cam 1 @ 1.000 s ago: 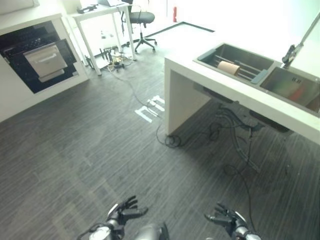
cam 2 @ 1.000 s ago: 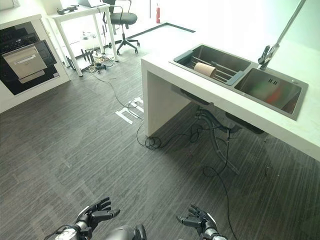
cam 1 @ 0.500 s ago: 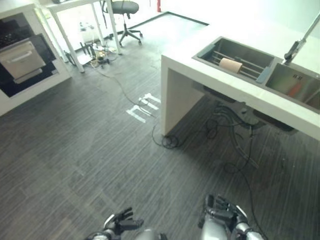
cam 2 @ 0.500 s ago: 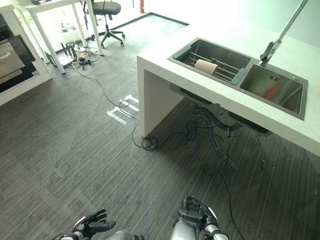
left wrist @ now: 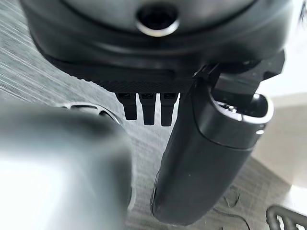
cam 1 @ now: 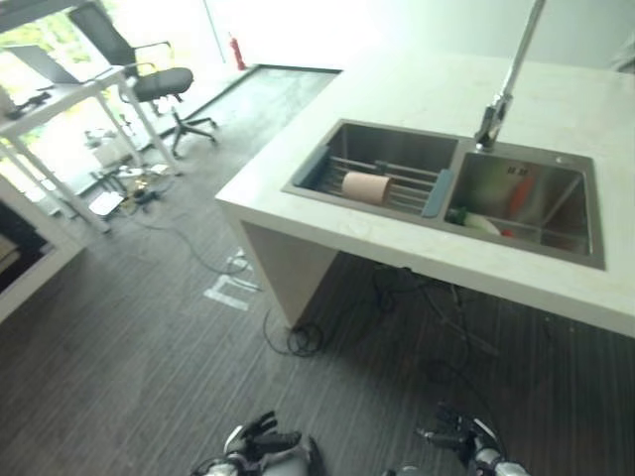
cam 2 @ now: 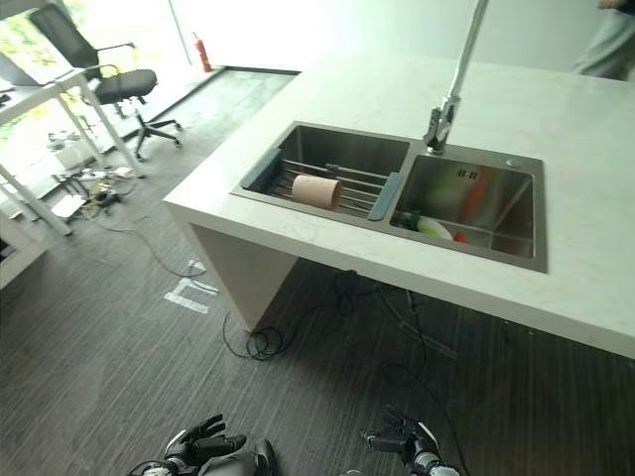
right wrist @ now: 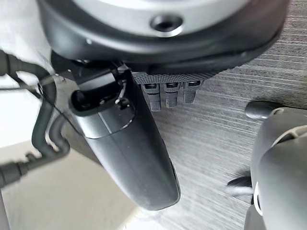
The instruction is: Place the dishes in the dishwasher.
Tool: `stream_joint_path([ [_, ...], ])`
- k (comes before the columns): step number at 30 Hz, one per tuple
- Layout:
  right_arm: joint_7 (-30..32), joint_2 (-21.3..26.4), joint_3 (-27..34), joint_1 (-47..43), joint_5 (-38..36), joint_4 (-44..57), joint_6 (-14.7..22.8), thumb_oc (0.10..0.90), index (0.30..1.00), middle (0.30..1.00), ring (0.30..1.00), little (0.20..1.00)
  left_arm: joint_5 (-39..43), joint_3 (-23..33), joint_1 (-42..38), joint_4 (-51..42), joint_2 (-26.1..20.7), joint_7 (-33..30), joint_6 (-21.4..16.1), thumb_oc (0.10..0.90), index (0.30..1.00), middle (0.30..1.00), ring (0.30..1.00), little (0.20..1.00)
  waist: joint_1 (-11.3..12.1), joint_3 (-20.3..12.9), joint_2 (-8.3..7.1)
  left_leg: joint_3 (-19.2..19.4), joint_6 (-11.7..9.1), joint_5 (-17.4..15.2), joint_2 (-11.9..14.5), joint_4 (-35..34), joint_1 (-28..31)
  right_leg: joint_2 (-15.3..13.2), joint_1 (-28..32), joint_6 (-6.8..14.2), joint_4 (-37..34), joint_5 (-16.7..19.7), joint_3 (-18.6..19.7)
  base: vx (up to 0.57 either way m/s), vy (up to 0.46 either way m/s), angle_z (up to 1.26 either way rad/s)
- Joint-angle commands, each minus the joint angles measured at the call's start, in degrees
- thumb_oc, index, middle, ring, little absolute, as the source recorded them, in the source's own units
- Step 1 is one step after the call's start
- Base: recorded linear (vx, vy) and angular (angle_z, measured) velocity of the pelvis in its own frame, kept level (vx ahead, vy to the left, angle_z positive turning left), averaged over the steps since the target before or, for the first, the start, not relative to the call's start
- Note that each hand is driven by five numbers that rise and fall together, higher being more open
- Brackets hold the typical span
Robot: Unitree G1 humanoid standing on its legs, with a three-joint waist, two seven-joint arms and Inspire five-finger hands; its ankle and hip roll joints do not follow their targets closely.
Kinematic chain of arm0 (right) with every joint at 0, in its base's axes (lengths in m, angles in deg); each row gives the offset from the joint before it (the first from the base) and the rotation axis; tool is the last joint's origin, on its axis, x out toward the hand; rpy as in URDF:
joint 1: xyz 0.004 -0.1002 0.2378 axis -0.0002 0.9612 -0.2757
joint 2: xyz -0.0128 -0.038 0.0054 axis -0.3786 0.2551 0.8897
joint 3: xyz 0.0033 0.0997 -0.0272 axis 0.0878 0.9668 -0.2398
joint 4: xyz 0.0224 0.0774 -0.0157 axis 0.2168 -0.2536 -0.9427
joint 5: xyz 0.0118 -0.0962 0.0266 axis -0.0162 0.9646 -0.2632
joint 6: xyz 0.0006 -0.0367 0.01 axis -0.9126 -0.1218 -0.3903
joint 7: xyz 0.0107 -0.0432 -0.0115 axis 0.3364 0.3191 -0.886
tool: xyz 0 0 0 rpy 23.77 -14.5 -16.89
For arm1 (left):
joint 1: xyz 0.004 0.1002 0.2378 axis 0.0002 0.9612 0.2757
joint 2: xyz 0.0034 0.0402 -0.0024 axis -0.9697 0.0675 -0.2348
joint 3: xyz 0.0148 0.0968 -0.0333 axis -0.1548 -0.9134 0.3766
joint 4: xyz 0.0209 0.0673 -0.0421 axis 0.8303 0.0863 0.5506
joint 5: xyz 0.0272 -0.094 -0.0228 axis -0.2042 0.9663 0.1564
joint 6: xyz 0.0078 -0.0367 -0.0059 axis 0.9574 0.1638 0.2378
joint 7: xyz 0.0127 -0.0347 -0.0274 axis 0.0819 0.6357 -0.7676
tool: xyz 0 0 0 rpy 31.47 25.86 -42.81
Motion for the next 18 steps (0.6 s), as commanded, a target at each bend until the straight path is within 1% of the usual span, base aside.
stream_joint_path([
  [1,-0.9,1.7,0.3,-0.4,0.1,0.9,2.5,0.8,0.9,0.9,0.9,0.9,1.9,0.0,2.4,-2.0,-1.6,-1.4,-1.7,0.8,0.9,0.9,0.9,0.9,3.3,0.0,1.93,-3.9,-1.7,-3.8,2.8,9.4,1.3,-0.7,-5.7,6.8,3.8,-0.3,4.6,0.25,0.193,-0.54],
  [2,-1.1,1.8,0.2,-0.3,0.1,0.2,2.7,0.8,0.9,0.9,0.9,0.9,2.4,0.2,2.7,-1.7,-1.6,-1.4,-1.7,0.8,0.9,0.9,0.9,0.9,3.5,0.0,2.2,-5.8,-2.4,-3.0,3.9,9.4,0.3,-0.3,-5.3,6.9,3.8,-0.8,5.4,0.29,0.219,-0.8],
  [3,-0.9,1.9,0.2,-0.1,0.0,-0.3,2.6,0.8,0.9,0.9,0.9,0.9,2.2,0.3,2.8,-1.4,-1.5,-1.4,-1.4,0.8,0.9,0.9,0.9,0.9,3.6,-0.1,2.32,-7.0,-2.6,-2.9,4.4,9.4,-0.1,-0.1,-4.9,7.0,3.8,-1.2,6.0,0.34,0.274,-0.79],
  [4,-0.5,1.9,0.4,0.3,-0.3,-0.8,2.6,0.8,0.9,0.9,0.9,0.9,1.8,0.5,2.8,-0.8,-1.4,-1.3,-1.1,0.8,0.9,0.9,0.9,0.9,3.4,-0.1,2.49,-7.5,-2.5,-3.2,4.3,9.4,0.0,0.0,-4.4,7.0,3.8,-1.3,6.4,0.33,0.271,-0.52],
  [7,0.7,1.7,1.3,0.8,-1.0,-1.5,2.2,0.8,0.9,0.9,0.9,0.9,0.8,0.5,2.5,0.0,-1.4,-1.2,-0.2,0.8,0.9,0.9,0.9,0.9,2.7,-0.3,2.81,-6.2,-2.0,-4.6,4.0,9.4,1.5,-0.2,-3.7,7.0,3.8,-1.5,6.0,0.26,0.225,-0.45],
  [8,1.0,1.4,2.0,1.0,-1.8,-2.3,1.8,0.8,0.9,0.9,0.9,0.9,0.8,0.6,2.3,0.9,-1.5,-1.6,0.6,0.8,0.9,0.9,0.9,0.9,2.2,-0.5,3.09,-5.8,-1.4,-5.4,3.0,9.4,2.7,-0.5,-3.2,7.3,3.8,-1.0,6.1,0.34,0.294,-0.42],
  [10,0.9,1.0,2.8,1.2,-2.2,-3.2,1.8,0.8,0.9,0.9,0.9,0.9,0.6,0.9,2.0,2.3,-1.9,-1.8,0.8,0.8,0.9,0.9,0.9,0.9,1.9,-0.8,3.63,-5.2,-0.3,-6.7,2.1,9.4,4.1,-0.6,-2.2,7.6,3.8,-0.6,6.1,0.36,0.278,-0.19],
  [12,1.0,0.5,3.4,1.3,-1.9,-3.3,1.8,0.8,0.9,0.9,0.9,0.9,0.5,1.1,1.9,3.0,-2.4,-2.2,1.1,0.8,0.9,0.9,0.9,0.9,1.6,-0.8,4.4,-5.0,1.1,-7.8,1.2,9.4,5.2,-0.4,-1.4,8.1,4.1,1.1,6.0,0.28,0.221,-0.35],
  [13,1.1,0.4,3.4,1.2,-2.1,-3.1,1.7,0.8,0.9,0.9,0.9,0.9,0.6,1.1,1.8,3.0,-2.7,-2.3,1.5,0.8,0.9,0.9,0.9,0.9,1.7,-0.8,4.48,-4.8,1.8,-8.2,0.6,9.4,5.5,-0.6,-2.1,8.4,6.1,1.3,6.1,0.22,0.199,-0.52],
  [14,1.3,0.1,3.5,1.3,-2.9,-2.5,1.6,0.8,0.9,0.9,0.9,0.9,0.9,1.0,1.8,3.0,-3.1,-2.6,1.8,0.8,0.9,0.9,0.9,0.9,1.6,-0.7,4.58,-4.1,3.2,-8.9,-0.1,9.4,5.9,-0.9,-3.7,8.8,10.8,2.0,6.5,0.18,0.192,-0.44],
  [17,1.3,-0.3,4.3,1.7,-4.3,-1.1,2.2,0.8,0.9,0.9,0.9,0.9,0.7,0.7,1.6,2.9,-3.8,-2.9,1.7,0.8,0.9,0.9,0.9,0.9,0.9,0.0,4.58,-2.6,6.2,-10.6,-2.0,9.4,6.8,-0.6,-9.6,10.3,23.0,4.7,7.8,0.15,0.174,-0.41],
  [18,0.7,-0.3,4.3,1.9,-3.9,-0.7,2.3,0.8,0.9,0.9,0.9,0.9,1.6,0.6,1.5,3.1,-3.9,-3.5,1.8,0.8,0.9,0.9,0.9,0.9,0.8,0.5,4.47,-1.8,7.1,-11.3,-2.7,9.4,7.4,-1.6,-12.8,10.8,28.3,6.1,7.1,0.16,0.152,-0.28],
])
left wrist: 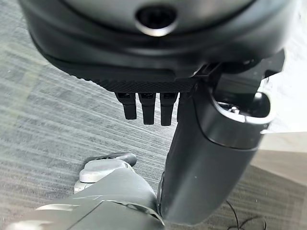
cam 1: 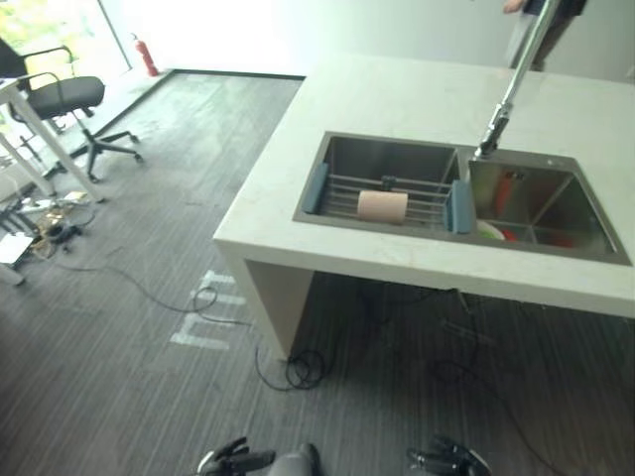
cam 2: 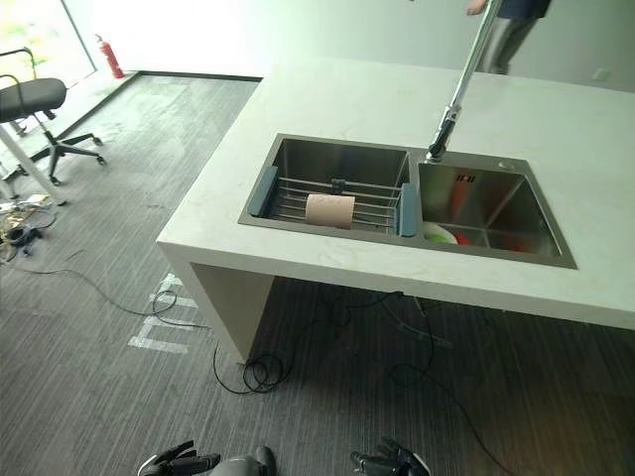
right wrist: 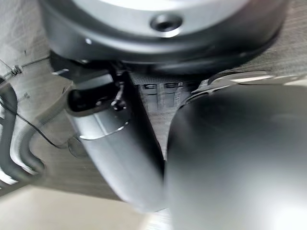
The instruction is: Place the dishes in the dishwasher.
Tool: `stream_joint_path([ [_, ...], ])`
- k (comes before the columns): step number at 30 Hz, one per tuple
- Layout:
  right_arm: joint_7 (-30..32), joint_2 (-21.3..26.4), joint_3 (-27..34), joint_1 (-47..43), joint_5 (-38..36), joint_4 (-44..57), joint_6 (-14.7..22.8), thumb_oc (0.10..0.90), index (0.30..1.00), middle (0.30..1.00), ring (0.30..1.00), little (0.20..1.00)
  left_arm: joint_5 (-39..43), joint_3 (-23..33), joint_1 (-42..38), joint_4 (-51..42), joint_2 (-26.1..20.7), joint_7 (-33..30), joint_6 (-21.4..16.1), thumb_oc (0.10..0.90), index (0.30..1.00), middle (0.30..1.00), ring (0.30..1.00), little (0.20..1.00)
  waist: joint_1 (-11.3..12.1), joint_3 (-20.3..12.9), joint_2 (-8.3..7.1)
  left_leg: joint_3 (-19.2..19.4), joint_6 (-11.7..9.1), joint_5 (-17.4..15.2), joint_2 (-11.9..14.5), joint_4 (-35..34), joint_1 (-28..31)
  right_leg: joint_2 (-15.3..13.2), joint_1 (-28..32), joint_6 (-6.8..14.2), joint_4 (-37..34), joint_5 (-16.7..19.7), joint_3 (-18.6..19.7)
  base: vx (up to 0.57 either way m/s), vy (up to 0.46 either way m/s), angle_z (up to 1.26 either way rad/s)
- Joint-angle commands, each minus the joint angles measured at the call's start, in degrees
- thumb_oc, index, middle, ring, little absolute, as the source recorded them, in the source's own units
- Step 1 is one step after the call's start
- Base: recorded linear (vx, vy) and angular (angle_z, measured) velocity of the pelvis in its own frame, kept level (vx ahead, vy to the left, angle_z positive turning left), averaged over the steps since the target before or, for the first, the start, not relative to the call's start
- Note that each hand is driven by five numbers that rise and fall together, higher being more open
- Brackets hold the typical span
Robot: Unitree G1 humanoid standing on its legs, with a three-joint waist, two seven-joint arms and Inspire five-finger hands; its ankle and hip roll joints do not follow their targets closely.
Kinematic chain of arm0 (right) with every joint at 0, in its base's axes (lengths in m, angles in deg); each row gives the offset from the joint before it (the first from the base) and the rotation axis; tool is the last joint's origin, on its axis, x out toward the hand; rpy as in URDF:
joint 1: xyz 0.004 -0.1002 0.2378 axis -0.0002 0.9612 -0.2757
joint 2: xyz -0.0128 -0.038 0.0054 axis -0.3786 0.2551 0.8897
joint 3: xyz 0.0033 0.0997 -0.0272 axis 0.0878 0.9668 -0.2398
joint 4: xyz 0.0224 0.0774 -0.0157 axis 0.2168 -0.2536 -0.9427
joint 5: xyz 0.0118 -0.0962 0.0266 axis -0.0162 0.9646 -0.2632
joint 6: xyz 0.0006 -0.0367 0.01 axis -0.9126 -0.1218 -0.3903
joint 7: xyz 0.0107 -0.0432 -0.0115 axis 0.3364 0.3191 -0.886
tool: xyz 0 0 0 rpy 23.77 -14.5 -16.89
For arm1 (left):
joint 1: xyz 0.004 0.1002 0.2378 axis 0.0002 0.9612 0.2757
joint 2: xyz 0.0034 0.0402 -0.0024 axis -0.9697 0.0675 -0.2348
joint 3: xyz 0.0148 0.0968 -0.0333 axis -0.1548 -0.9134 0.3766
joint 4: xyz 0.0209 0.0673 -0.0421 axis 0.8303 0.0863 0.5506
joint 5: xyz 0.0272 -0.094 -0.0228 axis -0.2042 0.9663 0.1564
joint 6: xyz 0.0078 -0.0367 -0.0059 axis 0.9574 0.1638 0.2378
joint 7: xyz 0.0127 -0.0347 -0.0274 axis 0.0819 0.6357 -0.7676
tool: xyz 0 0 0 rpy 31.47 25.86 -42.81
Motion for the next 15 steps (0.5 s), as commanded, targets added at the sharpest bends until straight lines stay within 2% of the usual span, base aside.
stream_joint_path([
  [1,-1.3,3.6,1.1,0.3,-0.8,3.3,1.1,0.8,0.9,0.9,0.9,0.9,1.2,-0.6,1.9,-3.1,0.4,-2.0,-1.0,0.8,0.9,0.9,0.9,0.9,0.9,1.1,2.53,-3.3,0.1,-6.0,-1.9,-0.1,3.4,4.5,-3.8,2.2,9.8,-5.9,-6.2,0.18,0.103,-0.4],
  [3,-1.4,3.7,0.6,-0.1,0.4,3.4,1.1,0.8,0.9,0.9,0.9,0.9,1.4,0.2,1.9,-2.7,0.9,-2.0,-1.2,0.8,0.9,0.9,0.9,0.9,1.3,1.8,1.62,-2.0,-0.1,-6.8,-3.0,-0.1,4.4,2.0,-4.8,2.6,4.3,-3.1,-8.9,0.21,-0.04,-0.85],
  [4,-1.4,3.7,0.3,-0.3,0.5,3.4,1.0,0.8,0.9,0.9,0.9,0.9,1.0,0.6,1.8,-2.5,1.1,-2.1,-1.4,0.8,0.9,0.9,0.9,0.9,1.1,2.3,0.59,-1.6,-0.4,-7.7,-3.7,-0.1,4.9,1.2,-4.7,3.1,-3.4,-1.1,-9.4,0.25,-0.189,-0.78],
  [6,-0.9,3.5,0.4,-0.4,0.6,3.5,1.0,0.8,0.9,0.9,0.9,0.9,1.8,0.2,1.6,-2.6,1.1,-2.4,-1.3,0.8,0.9,0.9,0.9,0.9,0.3,3.1,-0.91,-2.0,-0.6,-9.8,-4.9,-0.1,6.1,-0.8,-5.3,4.3,-15.3,4.0,-8.0,0.29,-0.288,-0.53],
  [8,-0.7,3.0,0.7,-0.4,1.5,3.2,1.0,0.8,0.9,0.9,0.9,0.9,2.3,0.0,1.7,-2.4,0.9,-2.4,-1.4,0.8,0.9,0.9,0.9,0.9,0.0,3.4,-1.41,-2.0,-0.7,-11.3,-5.1,-0.1,7.2,-2.9,-7.1,5.1,-16.9,6.0,-6.3,0.28,-0.295,-0.43],
  [10,-0.5,2.6,1.1,0.3,2.5,2.8,0.2,0.8,0.9,0.9,0.9,0.9,1.7,0.5,1.9,-2.4,0.7,-2.4,-1.0,0.8,0.9,0.9,0.9,0.9,0.4,3.0,-1.51,-0.9,-1.1,-11.0,-4.4,-0.1,8.2,-4.0,-5.3,5.1,-16.9,2.2,-8.2,0.31,-0.318,0.03],
  [12,-1.0,2.7,0.8,0.4,3.2,1.7,-1.1,0.8,0.9,0.9,0.9,0.9,1.7,0.5,2.1,-2.4,1.1,-3.4,-0.4,0.8,0.9,0.9,0.9,0.9,1.1,2.1,-2.04,0.0,-1.8,-9.7,-4.2,-0.1,9.2,-2.8,-2.8,4.1,-16.9,-1.8,-9.8,0.33,-0.283,0.14],
  [13,-1.6,2.7,0.4,0.4,4.6,1.5,-1.5,0.8,0.9,0.9,0.9,0.9,1.6,0.7,2.3,-2.3,1.6,-4.1,-0.3,0.8,0.9,0.9,0.9,0.9,1.3,1.5,-2.39,0.2,-2.4,-9.5,-4.4,-0.1,10.4,-1.8,-1.6,2.9,-16.9,-3.8,-10.3,0.26,-0.188,0.11],
  [14,-1.6,2.7,0.4,0.4,5.0,1.5,-1.6,0.8,0.9,0.9,0.9,0.9,1.7,0.8,2.3,-2.2,1.7,-4.3,-0.3,0.8,0.9,0.9,0.9,0.9,1.3,1.5,-2.41,0.2,-2.5,-9.6,-4.4,-0.1,10.6,-1.7,-1.4,2.8,-16.9,-4.0,-10.4,0.35,-0.247,0.11],
  [15,-1.3,3.0,-0.7,0.3,5.0,2.0,-2.5,0.8,0.9,0.9,0.9,0.9,2.5,1.5,2.6,-1.9,2.2,-5.0,-0.3,0.8,0.9,0.9,0.9,0.9,1.5,1.0,-3.64,1.1,-3.5,-8.1,-4.4,0.2,12.5,-0.8,0.1,1.1,-16.9,-5.6,-10.1,0.24,-0.199,0.26],
])
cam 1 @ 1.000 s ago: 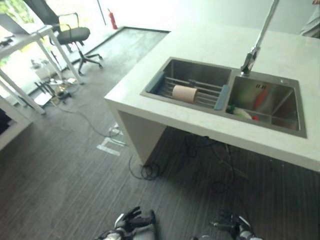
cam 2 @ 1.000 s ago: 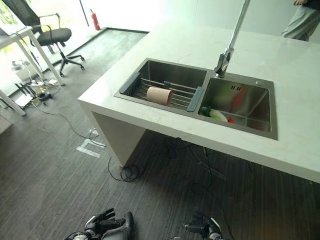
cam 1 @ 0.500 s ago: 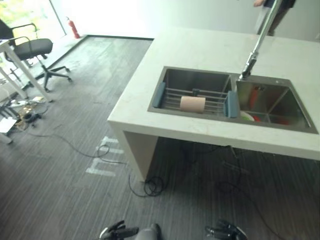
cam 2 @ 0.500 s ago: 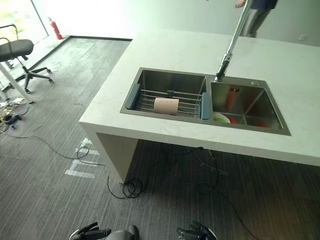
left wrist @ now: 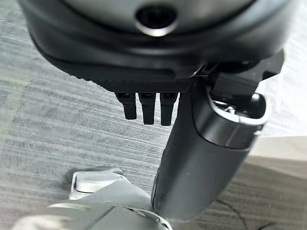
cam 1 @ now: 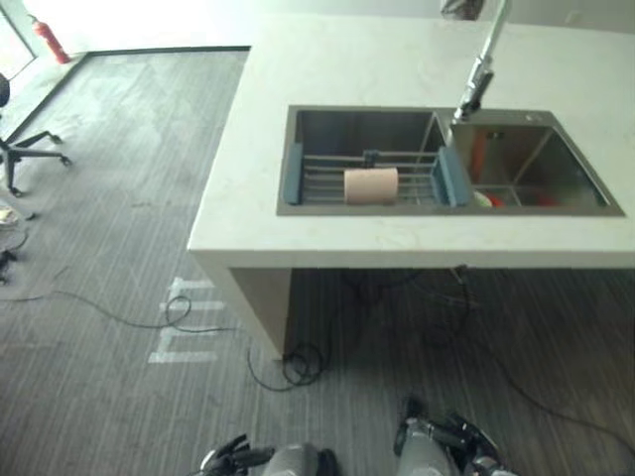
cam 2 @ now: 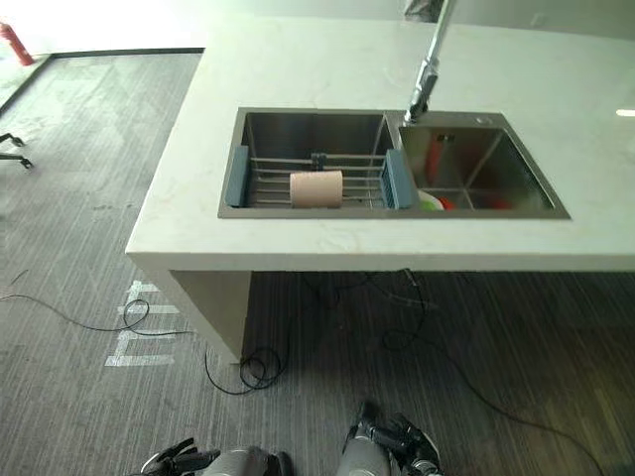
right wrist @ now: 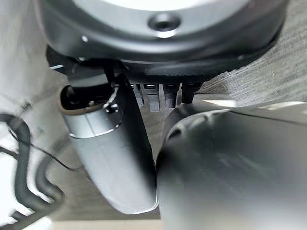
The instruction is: Place the dishes in the dishwasher.
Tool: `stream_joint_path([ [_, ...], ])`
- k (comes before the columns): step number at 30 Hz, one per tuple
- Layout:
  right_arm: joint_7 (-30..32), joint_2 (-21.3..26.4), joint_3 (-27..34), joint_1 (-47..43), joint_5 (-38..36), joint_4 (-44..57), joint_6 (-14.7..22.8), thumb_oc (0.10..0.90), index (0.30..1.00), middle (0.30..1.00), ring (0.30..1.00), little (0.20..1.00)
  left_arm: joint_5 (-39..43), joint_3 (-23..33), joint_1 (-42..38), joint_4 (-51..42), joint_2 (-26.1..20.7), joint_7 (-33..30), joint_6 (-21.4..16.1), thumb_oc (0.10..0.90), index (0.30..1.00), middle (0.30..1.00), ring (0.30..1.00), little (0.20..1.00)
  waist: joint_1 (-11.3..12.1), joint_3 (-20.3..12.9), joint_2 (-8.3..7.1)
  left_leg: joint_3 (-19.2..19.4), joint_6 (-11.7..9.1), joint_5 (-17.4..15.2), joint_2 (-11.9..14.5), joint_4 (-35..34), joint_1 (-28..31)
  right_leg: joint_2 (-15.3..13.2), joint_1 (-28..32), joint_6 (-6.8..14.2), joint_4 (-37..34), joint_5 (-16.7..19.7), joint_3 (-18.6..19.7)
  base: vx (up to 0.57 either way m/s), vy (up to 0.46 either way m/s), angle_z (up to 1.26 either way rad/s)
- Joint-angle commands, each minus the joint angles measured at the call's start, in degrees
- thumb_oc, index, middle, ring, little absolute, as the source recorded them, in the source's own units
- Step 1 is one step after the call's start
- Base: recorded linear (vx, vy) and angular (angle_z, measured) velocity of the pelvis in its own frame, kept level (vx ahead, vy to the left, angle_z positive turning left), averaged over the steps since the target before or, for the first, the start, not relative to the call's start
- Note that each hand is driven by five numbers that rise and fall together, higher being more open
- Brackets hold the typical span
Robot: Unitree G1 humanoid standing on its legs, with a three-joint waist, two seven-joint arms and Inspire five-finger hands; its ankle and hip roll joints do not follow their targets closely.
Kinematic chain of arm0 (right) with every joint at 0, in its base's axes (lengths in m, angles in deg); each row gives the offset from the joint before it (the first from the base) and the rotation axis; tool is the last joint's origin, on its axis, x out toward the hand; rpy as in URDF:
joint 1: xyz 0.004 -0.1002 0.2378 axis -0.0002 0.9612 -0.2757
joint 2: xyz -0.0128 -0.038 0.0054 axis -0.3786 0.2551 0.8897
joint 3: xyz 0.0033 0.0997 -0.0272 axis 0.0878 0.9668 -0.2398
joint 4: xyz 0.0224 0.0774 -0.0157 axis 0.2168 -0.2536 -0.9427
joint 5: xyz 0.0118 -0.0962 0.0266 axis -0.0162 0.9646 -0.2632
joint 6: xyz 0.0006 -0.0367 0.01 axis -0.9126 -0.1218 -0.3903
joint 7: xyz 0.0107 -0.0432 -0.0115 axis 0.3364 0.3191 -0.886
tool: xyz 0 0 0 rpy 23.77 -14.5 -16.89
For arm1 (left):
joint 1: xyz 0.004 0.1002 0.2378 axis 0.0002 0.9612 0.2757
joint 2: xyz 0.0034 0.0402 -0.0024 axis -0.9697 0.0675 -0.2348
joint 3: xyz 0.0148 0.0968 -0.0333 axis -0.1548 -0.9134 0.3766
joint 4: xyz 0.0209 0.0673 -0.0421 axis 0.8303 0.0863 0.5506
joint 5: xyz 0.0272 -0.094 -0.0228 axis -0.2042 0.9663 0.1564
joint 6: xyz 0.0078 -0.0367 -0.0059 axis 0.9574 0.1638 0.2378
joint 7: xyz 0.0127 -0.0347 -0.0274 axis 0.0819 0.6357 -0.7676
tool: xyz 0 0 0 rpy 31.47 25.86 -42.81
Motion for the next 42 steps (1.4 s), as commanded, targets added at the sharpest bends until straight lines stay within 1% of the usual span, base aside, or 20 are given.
stream_joint_path([
  [1,-1.1,2.5,-2.9,1.5,2.9,0.5,-0.5,0.8,0.9,0.9,0.9,0.9,0.8,0.0,0.4,-1.1,0.0,-1.8,-0.5,0.8,0.9,0.9,0.9,0.9,0.9,-3.8,-2.47,2.3,-4.4,3.4,1.9,0.6,1.8,0.5,2.8,1.5,-2.0,-2.7,0.8,0.29,-0.292,0.07],
  [2,-1.2,3.5,-3.6,1.2,3.5,1.2,-1.4,0.8,0.9,0.9,0.9,0.9,1.2,0.7,0.6,-1.0,0.7,-1.8,-0.6,0.8,0.9,0.9,0.9,0.9,1.3,-3.7,-2.82,2.7,-5.9,6.8,4.1,9.7,-2.7,1.5,4.4,-0.5,-2.0,-4.7,0.7,0.15,-0.215,0.15],
  [3,-0.8,3.8,-3.7,1.2,4.1,1.5,-1.7,0.8,0.9,0.9,0.9,0.9,1.0,1.1,0.4,-0.9,1.1,-1.9,-0.2,0.8,0.9,0.9,0.9,0.9,1.6,-3.7,-3.02,2.4,-6.4,9.3,4.8,14.0,-5.7,1.9,5.2,-1.5,-2.0,-5.8,0.8,0.14,-0.195,0.16],
  [4,-0.2,4.1,-3.7,1.2,3.5,1.5,-1.8,0.8,0.9,0.9,0.9,0.9,0.4,1.4,0.0,-0.7,1.3,-2.0,0.5,0.8,0.9,0.9,0.9,0.9,1.8,-3.6,-2.96,2.1,-6.7,10.7,5.8,16.6,-8.8,2.4,5.9,-2.2,-2.0,-6.6,0.4,0.1,-0.072,0.32],
  [6,0.0,4.5,-2.9,0.7,2.6,0.6,-2.4,0.8,0.9,0.9,0.9,0.9,-0.6,1.4,-0.7,0.2,1.6,-2.0,1.3,0.8,0.9,0.9,0.9,0.9,2.0,-3.8,-2.79,2.9,-6.4,10.7,6.8,10.2,-9.2,3.1,7.1,-2.0,-2.0,-7.9,0.6,0.12,0.05,0.01],
  [8,0.0,4.4,-2.4,0.3,3.3,-0.4,-2.5,0.8,0.9,0.9,0.9,0.9,-0.6,1.4,-1.1,1.2,1.8,-2.4,1.6,0.8,0.9,0.9,0.9,0.9,2.2,-3.9,-2.29,2.6,-7.0,12.9,8.0,-2.7,-7.0,3.4,7.8,-1.0,-2.0,-8.7,1.1,0.14,0.184,-0.21],
  [9,0.1,4.3,-2.6,0.3,3.5,-1.3,-2.4,0.8,0.9,0.9,0.9,0.9,-0.2,1.4,-1.3,2.2,1.9,-2.6,1.7,0.8,0.9,0.9,0.9,0.9,2.3,-4.2,-0.82,0.7,-8.3,12.5,10.9,-3.2,-10.3,4.5,7.9,-0.3,-2.0,-9.1,1.3,0.14,0.215,-0.12],
  [10,0.1,4.2,-3.0,0.4,3.5,-1.9,-2.2,0.8,0.9,0.9,0.9,0.9,-0.3,1.2,-1.4,3.2,2.0,-2.5,1.2,0.8,0.9,0.9,0.9,0.9,2.3,-3.9,-0.22,-1.4,-9.8,17.0,12.9,-3.2,-12.3,5.4,8.5,-0.3,-2.0,-9.5,2.7,0.12,0.199,0.0],
  [11,0.4,3.9,-2.3,1.0,3.8,-1.7,-2.4,0.8,0.9,0.9,0.9,0.9,-1.6,1.6,-1.4,2.8,2.2,-2.7,1.9,0.8,0.9,0.9,0.9,0.9,1.9,-4.1,-0.19,1.2,-9.0,14.8,13.6,-3.2,-11.5,4.5,8.7,-0.1,-2.0,-9.5,1.1,0.14,0.232,-0.04],
  [12,0.9,2.7,-2.5,2.0,3.1,-2.4,-1.9,0.8,0.9,0.9,0.9,0.9,-4.3,2.0,-2.3,3.5,2.1,-2.8,2.4,0.8,0.9,0.9,0.9,0.9,1.1,-4.9,0.88,2.6,-9.5,12.8,16.0,-3.2,-11.6,3.4,9.0,0.6,-2.0,-9.4,-1.6,0.1,0.23,0.02],
  [15,1.0,1.9,-2.5,2.8,3.0,-3.6,-1.7,0.8,0.9,0.9,0.9,0.9,-4.1,1.8,-3.2,4.3,1.2,-2.5,3.1,0.8,0.9,0.9,0.9,0.9,0.3,-5.6,1.57,3.2,-9.9,11.3,15.7,-3.2,-10.4,2.1,9.0,1.1,-2.0,-8.9,-3.2,0.09,0.17,0.29],
  [18,1.5,1.4,-2.1,2.7,2.9,-5.1,-2.5,0.8,0.9,0.9,0.9,0.9,-3.9,1.9,-2.9,4.7,1.0,-2.2,2.9,0.8,0.9,0.9,0.9,0.9,0.6,-6.5,1.67,2.4,-9.6,10.3,13.8,-3.2,-9.5,1.2,8.6,1.7,-2.0,-8.4,-2.2,0.16,0.109,0.14],
  [19,-0.8,1.1,-1.8,2.6,-0.5,-5.6,-4.0,0.8,0.9,0.9,0.9,0.9,-3.9,1.4,-2.3,3.9,0.9,-1.9,2.1,0.8,0.9,0.9,0.9,0.9,0.9,-7.1,1.65,2.6,-9.2,9.5,13.0,-3.2,-9.1,0.3,7.9,2.4,-2.0,-7.9,-1.3,0.16,0.054,-0.13],
  [21,0.0,1.0,-1.8,2.4,0.1,-5.5,-4.3,0.8,0.9,0.9,0.9,0.9,-3.4,0.9,-2.2,3.7,0.8,-1.8,2.2,0.8,0.9,0.9,0.9,0.9,1.0,-7.2,1.67,2.5,-9.0,9.1,12.7,-3.2,-9.0,0.2,7.7,2.6,-2.0,-7.9,-0.7,0.12,0.019,-0.22],
  [25,-5.2,1.0,-1.2,2.5,-5.3,-5.0,-5.7,0.8,0.9,0.9,0.9,0.9,-4.6,0.1,-1.7,3.2,0.5,-1.2,2.8,0.8,0.9,0.9,0.9,0.9,1.2,-7.3,1.21,2.3,-8.2,8.3,12.1,-3.2,-8.7,0.3,7.3,2.9,-2.0,-8.0,0.6,0.11,-0.027,-0.01],
  [28,-7.4,1.0,-1.7,3.0,-5.2,-3.9,-6.7,0.8,0.9,0.9,0.9,0.9,-4.5,-0.7,-1.2,3.1,0.5,-1.2,3.0,0.8,0.9,0.9,0.9,0.9,1.0,-6.9,0.88,2.4,-8.0,8.0,12.0,-3.2,-9.0,0.4,6.6,2.9,-2.0,-8.0,1.4,0.08,-0.027,-0.06],
  [36,-9.0,0.2,-1.8,3.8,-6.9,-3.8,-6.1,0.8,0.9,0.9,0.9,0.9,-5.6,-1.5,-0.4,3.3,0.7,-1.3,2.8,0.8,0.9,0.9,0.9,0.9,0.7,-5.9,0.82,2.4,-7.7,7.7,11.4,-3.2,-9.7,0.6,4.9,2.9,-2.0,-7.9,2.7,0.04,-0.027,-0.11],
  [37,-8.3,1.3,0.5,-2.0,-12.1,-2.1,-6.3,0.8,0.9,0.9,0.9,0.9,6.1,-3.7,-5.7,1.5,2.2,10.3,5.3,0.8,0.9,0.9,0.9,0.9,-0.9,-5.5,0.63,13.2,-7.5,8.5,13.1,-3.2,-7.7,-0.6,3.9,1.7,-2.0,-7.3,-3.7,0.0,0.013,-0.04],
  [41,-7.3,0.9,-0.3,-2.2,-12.8,-1.6,-4.0,0.8,0.9,0.9,0.9,0.9,6.8,-5.3,-6.8,0.5,1.1,9.2,4.8,0.8,0.9,0.9,0.9,0.9,-1.0,-6.9,0.59,11.3,-7.5,7.6,13.1,-3.2,-7.8,-1.0,4.1,2.4,-2.0,-7.3,-3.4,0.01,0.051,-0.14],
  [42,-3.9,0.8,-0.4,-2.6,-12.6,-1.6,-4.0,0.8,0.9,0.9,0.9,0.9,7.1,-5.8,-7.3,-0.3,1.0,9.1,4.7,0.8,0.9,0.9,0.9,0.9,-0.6,-7.3,0.37,10.9,-7.2,7.4,12.9,-3.2,-7.4,-1.2,4.7,2.7,-2.0,-7.3,-3.3,0.03,0.035,0.01],
])
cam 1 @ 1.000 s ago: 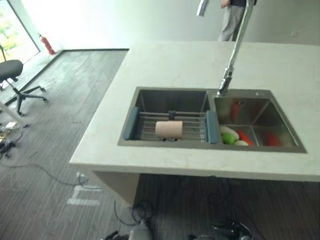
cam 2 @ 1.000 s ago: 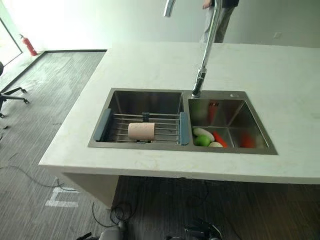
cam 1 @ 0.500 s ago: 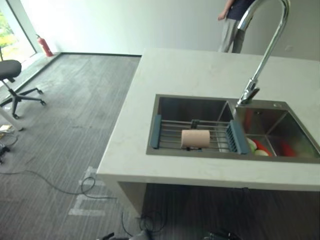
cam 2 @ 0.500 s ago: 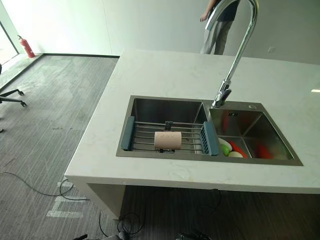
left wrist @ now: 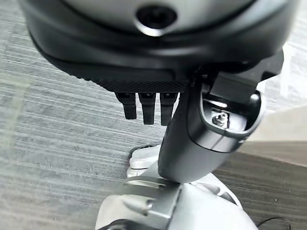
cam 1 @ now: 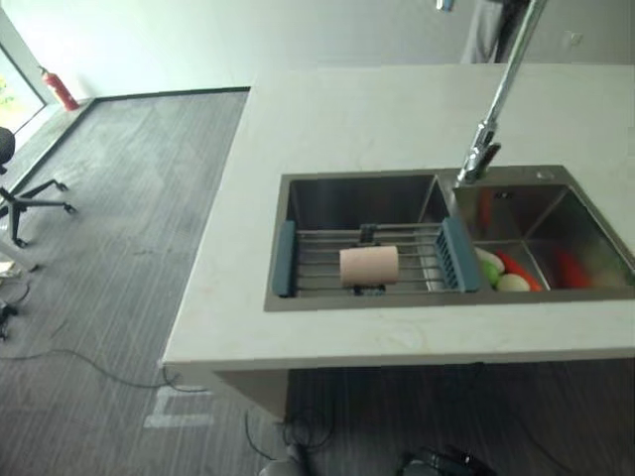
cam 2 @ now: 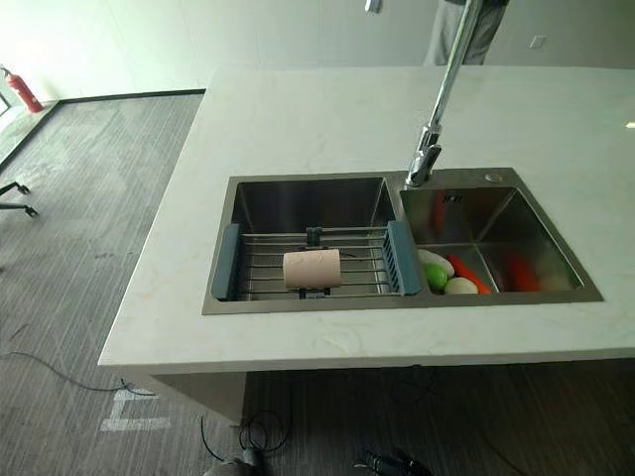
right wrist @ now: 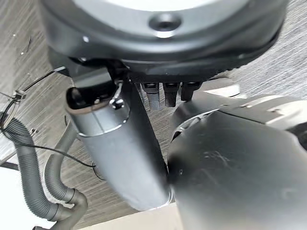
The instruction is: Place the dishes in the dishwasher.
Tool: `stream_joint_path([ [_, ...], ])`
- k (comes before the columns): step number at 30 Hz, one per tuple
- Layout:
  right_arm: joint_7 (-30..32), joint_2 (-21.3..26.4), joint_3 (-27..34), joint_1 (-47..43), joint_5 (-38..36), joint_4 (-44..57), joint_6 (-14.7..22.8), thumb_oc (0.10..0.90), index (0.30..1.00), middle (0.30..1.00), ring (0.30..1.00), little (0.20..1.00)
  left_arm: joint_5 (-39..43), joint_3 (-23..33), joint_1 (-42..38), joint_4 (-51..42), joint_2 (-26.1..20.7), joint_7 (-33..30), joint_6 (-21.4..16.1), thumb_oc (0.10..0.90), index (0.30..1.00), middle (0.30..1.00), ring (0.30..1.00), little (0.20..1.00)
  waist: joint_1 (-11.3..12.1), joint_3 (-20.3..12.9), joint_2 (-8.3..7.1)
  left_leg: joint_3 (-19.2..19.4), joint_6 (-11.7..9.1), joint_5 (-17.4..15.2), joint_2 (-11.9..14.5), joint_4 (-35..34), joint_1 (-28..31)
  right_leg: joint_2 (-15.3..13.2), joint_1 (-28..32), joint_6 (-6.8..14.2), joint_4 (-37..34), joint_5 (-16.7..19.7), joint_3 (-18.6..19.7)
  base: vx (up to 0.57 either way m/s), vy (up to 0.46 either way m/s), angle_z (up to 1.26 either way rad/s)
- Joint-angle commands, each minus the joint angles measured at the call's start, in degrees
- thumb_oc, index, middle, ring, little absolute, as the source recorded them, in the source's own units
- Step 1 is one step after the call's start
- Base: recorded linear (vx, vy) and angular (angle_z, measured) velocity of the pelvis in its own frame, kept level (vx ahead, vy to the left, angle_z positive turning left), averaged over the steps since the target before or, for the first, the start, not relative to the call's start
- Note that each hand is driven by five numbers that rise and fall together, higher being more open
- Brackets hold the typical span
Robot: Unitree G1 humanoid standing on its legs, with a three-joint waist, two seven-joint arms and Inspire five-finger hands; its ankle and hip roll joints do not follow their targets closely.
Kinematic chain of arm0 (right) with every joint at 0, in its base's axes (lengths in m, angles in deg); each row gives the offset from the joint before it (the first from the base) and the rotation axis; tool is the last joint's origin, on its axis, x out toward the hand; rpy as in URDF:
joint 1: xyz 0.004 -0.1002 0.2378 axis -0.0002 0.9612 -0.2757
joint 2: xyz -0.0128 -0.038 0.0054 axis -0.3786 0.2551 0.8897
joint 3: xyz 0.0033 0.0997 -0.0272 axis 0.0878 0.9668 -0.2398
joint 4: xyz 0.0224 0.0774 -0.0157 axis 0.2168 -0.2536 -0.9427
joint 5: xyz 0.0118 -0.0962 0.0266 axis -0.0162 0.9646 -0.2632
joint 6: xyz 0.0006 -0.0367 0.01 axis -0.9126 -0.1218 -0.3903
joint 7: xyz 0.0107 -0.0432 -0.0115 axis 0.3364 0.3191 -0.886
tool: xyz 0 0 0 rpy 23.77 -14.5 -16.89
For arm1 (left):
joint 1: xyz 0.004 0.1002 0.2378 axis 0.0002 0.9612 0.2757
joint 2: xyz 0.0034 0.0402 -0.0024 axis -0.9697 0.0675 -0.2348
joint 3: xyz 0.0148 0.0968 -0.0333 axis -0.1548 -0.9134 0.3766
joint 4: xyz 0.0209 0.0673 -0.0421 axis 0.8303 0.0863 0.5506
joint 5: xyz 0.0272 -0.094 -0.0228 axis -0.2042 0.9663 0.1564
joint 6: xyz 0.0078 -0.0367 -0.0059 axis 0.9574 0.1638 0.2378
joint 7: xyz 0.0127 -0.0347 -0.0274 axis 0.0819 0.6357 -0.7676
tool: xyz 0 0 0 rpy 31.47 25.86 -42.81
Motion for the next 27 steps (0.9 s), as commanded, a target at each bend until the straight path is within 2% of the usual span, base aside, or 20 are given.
stream_joint_path([
  [1,3.1,-1.2,0.5,-3.2,-2.9,3.1,1.0,0.8,0.9,0.9,0.9,0.9,5.7,-0.6,-7.2,-5.8,3.8,2.8,-2.7,0.8,0.9,0.9,0.9,0.9,0.2,-1.3,-0.41,0.4,0.1,-5.0,1.3,2.7,2.3,-2.9,0.0,3.9,1.2,-2.5,-5.3,0.03,0.018,0.07],
  [4,4.5,-1.3,0.3,-3.3,-3.7,3.1,-0.4,0.8,0.9,0.9,0.9,0.9,7.6,-0.6,-6.8,-7.7,3.6,2.0,-2.5,0.8,0.9,0.9,0.9,0.9,0.7,-1.6,-0.27,0.0,0.4,-5.3,0.9,2.7,2.6,-2.9,0.5,3.9,1.2,-2.7,-5.1,0.01,0.003,0.02],
  [5,6.4,-1.2,0.3,-3.4,-4.8,2.8,-2.5,0.8,0.9,0.9,0.9,0.9,8.4,-0.4,-6.5,-8.3,3.3,1.5,-2.8,0.8,0.9,0.9,0.9,0.9,0.9,-1.8,-0.16,-0.3,0.6,-5.3,0.7,2.7,2.6,-2.8,0.7,3.9,1.2,-2.7,-5.0,0.0,0.0,0.0],
  [6,6.5,-1.2,0.8,-3.3,-6.1,2.4,-3.2,0.8,0.9,0.9,0.9,0.9,12.1,0.3,-6.1,-9.0,3.2,0.1,-3.5,0.8,0.9,0.9,0.9,0.9,1.2,-1.9,-0.04,-0.8,0.7,-5.4,0.5,2.7,2.7,-2.8,1.0,3.9,1.2,-2.8,-4.9,0.03,-0.001,0.12],
  [8,6.8,-0.9,1.7,-3.1,-6.9,2.2,-3.2,0.8,0.9,0.9,0.9,0.9,13.2,2.9,-5.1,-9.8,2.3,-1.7,-3.7,0.8,0.9,0.9,0.9,0.9,1.7,-2.0,0.22,-1.2,0.7,-5.5,0.1,2.7,3.0,-2.9,1.4,3.9,1.2,-2.9,-4.6,0.04,0.005,0.17],
  [9,7.0,-0.3,2.3,-3.0,-7.1,2.1,-3.8,0.8,0.9,0.9,0.9,0.9,12.9,5.8,-3.8,-9.1,0.6,-4.0,-5.7,0.8,0.9,0.9,0.9,0.9,2.0,-2.0,0.67,-1.7,0.7,-5.5,-0.1,2.7,2.9,-3.0,1.4,3.9,1.2,-3.0,-4.5,0.04,0.047,0.06],
  [10,6.9,0.5,3.0,-2.8,-6.7,1.9,-4.0,0.8,0.9,0.9,0.9,0.9,13.1,9.4,-2.8,-8.8,-1.6,-6.1,-10.1,0.8,0.9,0.9,0.9,0.9,2.1,-2.0,1.26,-1.9,0.6,-5.5,-0.3,2.7,2.8,-3.2,1.5,3.9,1.2,-3.1,-4.6,0.03,0.07,-0.03],
  [13,7.0,2.0,3.9,-2.2,-7.0,1.9,-4.1,0.8,0.9,0.9,0.9,0.9,11.0,15.6,-2.1,-10.9,-6.7,-9.6,-13.6,0.8,0.9,0.9,0.9,0.9,2.2,-1.9,2.13,-1.7,0.5,-5.4,-0.4,2.7,2.8,-3.4,1.6,4.0,1.2,-3.4,-4.6,0.0,0.066,-0.01],
  [14,7.0,2.3,4.3,-1.9,-7.0,2.0,-4.0,0.8,0.9,0.9,0.9,0.9,8.0,17.8,-2.0,-12.1,-9.4,-11.3,-14.2,0.8,0.9,0.9,0.9,0.9,2.3,-1.8,2.43,-1.6,0.4,-5.4,-0.5,2.7,2.7,-3.5,1.6,4.1,1.2,-3.4,-4.6,-0.02,0.056,0.06],
  [15,7.0,2.6,4.7,-1.5,-6.9,2.0,-3.9,0.8,0.9,0.9,0.9,0.9,0.9,19.7,-1.9,-13.2,-12.3,-14.7,-15.5,0.8,0.9,0.9,0.9,0.9,2.4,-1.8,2.74,-1.6,0.3,-5.4,-0.6,2.7,2.7,-3.6,1.6,4.2,1.2,-3.4,-4.7,-0.02,0.05,0.08],
  [16,6.9,2.8,4.8,-1.2,-6.8,1.7,-3.4,0.8,0.9,0.9,0.9,0.9,-11.2,21.0,-1.9,-14.3,-16.3,-21.1,-17.0,0.8,0.9,0.9,0.9,0.9,2.5,-1.7,3.06,-1.5,0.3,-5.3,-0.7,2.7,2.6,-3.7,1.6,4.4,1.2,-3.4,-4.8,-0.02,0.031,0.07],
  [17,6.9,2.8,4.8,-0.9,-7.2,1.7,-2.9,0.8,0.9,0.9,0.9,0.9,-14.6,21.6,-1.7,-17.4,-19.6,-23.3,-15.4,0.8,0.9,0.9,0.9,0.9,2.8,-1.6,3.27,-1.6,0.2,-5.3,-0.7,2.7,2.4,-3.9,1.6,4.5,1.2,-3.4,-4.9,-0.03,0.013,0.09],
  [18,7.5,2.7,4.7,-0.4,-8.3,2.0,-2.0,0.8,0.9,0.9,0.9,0.9,-17.8,23.7,-0.7,-25.1,-26.1,-26.4,-12.5,0.8,0.9,0.9,0.9,0.9,3.4,-1.6,3.7,-1.6,0.3,-5.3,-0.9,2.7,2.2,-4.1,1.6,4.8,1.2,-3.4,-5.3,-0.03,-0.003,0.07],
  [23,8.7,2.9,4.2,0.5,-9.7,3.5,-2.2,0.8,0.9,0.9,0.9,0.9,-19.0,29.8,0.1,-37.8,-39.8,-27.1,-10.6,0.8,0.9,0.9,0.9,0.9,3.9,-1.9,4.32,-1.3,0.3,-5.5,-1.1,2.7,2.1,-4.4,1.7,4.9,1.2,-3.3,-5.7,-0.02,-0.02,0.12],
  [25,8.7,3.0,3.9,0.5,-10.1,3.6,-2.5,0.8,0.9,0.9,0.9,0.9,-20.4,31.1,-1.0,-41.3,-43.3,-26.5,-10.3,0.8,0.9,0.9,0.9,0.9,3.8,-2.1,4.44,-1.0,0.2,-5.6,-1.1,2.7,2.2,-4.4,1.7,4.9,1.2,-3.4,-5.8,0.02,-0.044,0.08],
  [27,9.0,2.6,3.3,0.5,-10.1,3.5,-2.8,0.8,0.9,0.9,0.9,0.9,-19.7,31.9,-3.1,-46.9,-47.9,-24.8,-13.9,0.8,0.9,0.9,0.9,0.9,3.5,-2.6,4.55,-0.6,0.1,-5.8,-1.2,2.7,2.3,-4.2,1.6,4.9,1.2,-3.5,-5.5,0.04,-0.064,0.02],
])
